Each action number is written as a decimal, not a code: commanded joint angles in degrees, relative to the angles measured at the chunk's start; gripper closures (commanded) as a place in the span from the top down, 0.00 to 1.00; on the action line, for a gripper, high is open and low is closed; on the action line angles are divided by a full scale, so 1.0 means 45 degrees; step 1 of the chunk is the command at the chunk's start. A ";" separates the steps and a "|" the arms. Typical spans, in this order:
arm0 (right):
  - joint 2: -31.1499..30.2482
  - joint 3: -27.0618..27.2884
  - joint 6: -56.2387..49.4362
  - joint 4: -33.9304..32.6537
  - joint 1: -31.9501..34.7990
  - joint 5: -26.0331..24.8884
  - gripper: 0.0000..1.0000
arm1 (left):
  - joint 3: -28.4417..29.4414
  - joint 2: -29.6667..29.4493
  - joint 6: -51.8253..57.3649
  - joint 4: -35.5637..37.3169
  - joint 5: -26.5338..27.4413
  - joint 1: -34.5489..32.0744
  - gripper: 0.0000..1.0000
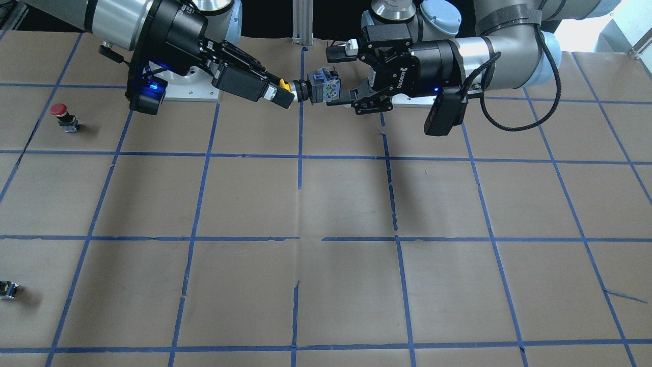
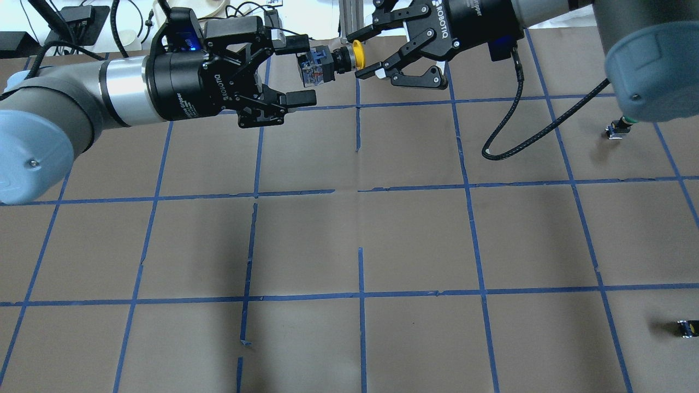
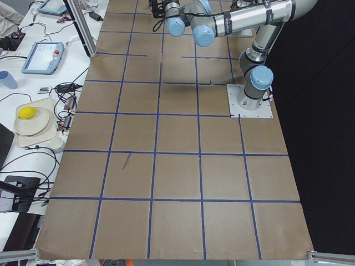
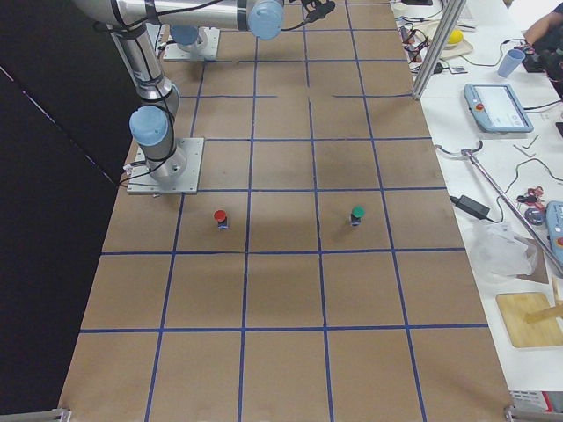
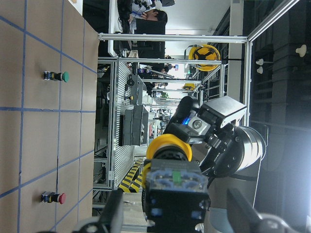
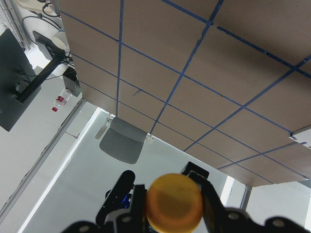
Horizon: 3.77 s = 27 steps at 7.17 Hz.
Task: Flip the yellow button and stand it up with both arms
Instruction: 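Open and withdraw the left gripper while the right gripper carries the button away, then lower the yellow button upright onto the table with the right gripper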
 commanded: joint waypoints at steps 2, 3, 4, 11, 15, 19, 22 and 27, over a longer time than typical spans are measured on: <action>-0.0039 0.0025 -0.2256 -0.0204 -0.1531 -0.2388 0.16 | 0.0219 -0.0189 -0.0771 0.1044 0.3854 0.0015 1.00; 0.0000 0.0045 -0.3948 -0.0086 -0.1885 -0.3901 0.16 | 0.0259 -0.0365 -0.1954 0.3104 0.6146 0.0073 1.00; -0.0039 0.0045 -0.5725 0.0920 -0.2062 -0.5560 0.12 | 0.0317 -0.0560 -0.3048 0.4575 0.7967 0.0073 1.00; -0.0020 0.1837 -0.8438 0.1052 -0.3698 -1.3945 0.08 | 0.3616 -0.0682 -0.3777 0.3522 1.9889 -0.1507 1.00; -0.0020 0.4474 -0.8771 -0.3067 -0.5286 -1.6566 0.08 | 0.4302 -0.1030 -0.5403 0.2912 1.9489 -0.1606 1.00; 0.1071 0.6310 -0.8712 -0.8023 -0.5775 -1.8055 0.08 | 0.4770 -0.1206 -0.5052 0.2871 1.9880 -0.1528 1.00; 0.2280 0.7094 -0.8828 -1.1557 -0.5795 -1.9126 0.08 | 0.4907 -0.1187 -0.5052 0.2890 1.9919 -0.1509 1.00; 0.3535 0.7681 -0.8633 -1.5532 -0.5775 -1.9385 0.10 | 0.4908 -0.1168 -0.4993 0.2987 1.9880 -0.1489 1.00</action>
